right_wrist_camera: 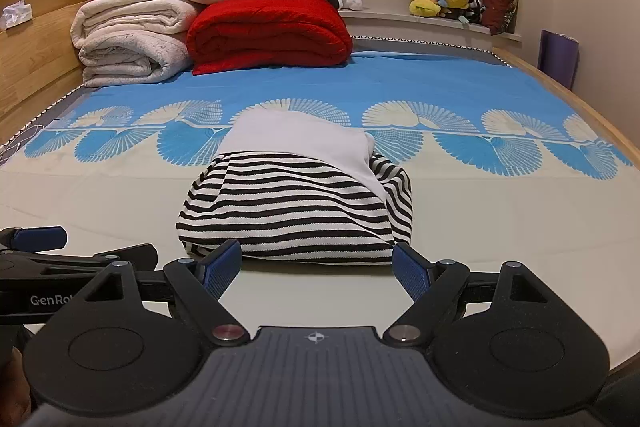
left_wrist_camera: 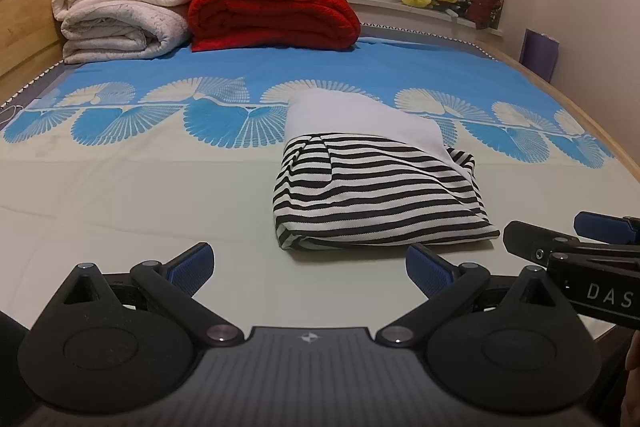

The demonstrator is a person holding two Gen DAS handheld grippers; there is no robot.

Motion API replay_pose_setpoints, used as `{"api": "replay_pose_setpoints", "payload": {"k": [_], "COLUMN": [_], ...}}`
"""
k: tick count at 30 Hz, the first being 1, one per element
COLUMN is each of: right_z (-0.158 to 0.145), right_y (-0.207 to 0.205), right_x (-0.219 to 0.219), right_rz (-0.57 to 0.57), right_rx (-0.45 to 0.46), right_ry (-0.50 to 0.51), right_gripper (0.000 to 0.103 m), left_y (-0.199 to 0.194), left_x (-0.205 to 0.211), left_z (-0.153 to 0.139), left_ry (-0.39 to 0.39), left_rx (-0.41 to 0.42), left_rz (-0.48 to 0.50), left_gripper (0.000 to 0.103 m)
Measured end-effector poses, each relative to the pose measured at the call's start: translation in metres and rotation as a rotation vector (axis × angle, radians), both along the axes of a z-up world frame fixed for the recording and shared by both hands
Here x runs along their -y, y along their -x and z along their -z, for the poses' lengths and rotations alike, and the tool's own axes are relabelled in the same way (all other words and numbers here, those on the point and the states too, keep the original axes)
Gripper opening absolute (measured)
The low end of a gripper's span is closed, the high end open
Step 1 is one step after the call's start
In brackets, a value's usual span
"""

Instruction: Fold small clothes

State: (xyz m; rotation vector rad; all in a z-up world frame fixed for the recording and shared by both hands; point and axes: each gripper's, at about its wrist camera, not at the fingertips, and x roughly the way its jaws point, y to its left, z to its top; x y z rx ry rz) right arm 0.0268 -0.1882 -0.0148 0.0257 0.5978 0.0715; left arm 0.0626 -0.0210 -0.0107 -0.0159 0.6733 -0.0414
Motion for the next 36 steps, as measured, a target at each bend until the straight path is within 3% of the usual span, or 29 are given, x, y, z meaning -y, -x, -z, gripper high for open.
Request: {"api": "replay_pose_setpoints", "payload": {"k": [36], "right_z": [-0.0005], "right_y": [0.0005], "right_x": [0.0006], "right_rz": [0.004], "right_rx": [-0.006], "right_ry": [-0.002], "right_gripper": [0.083], "left_y": [-0.0017], "left_x": [0.0006], "left_z": [0.0010], "left_ry": [0.007], "left_rx": [-0.006], "left_rz": [-0.002], "left_gripper": [0.102]}}
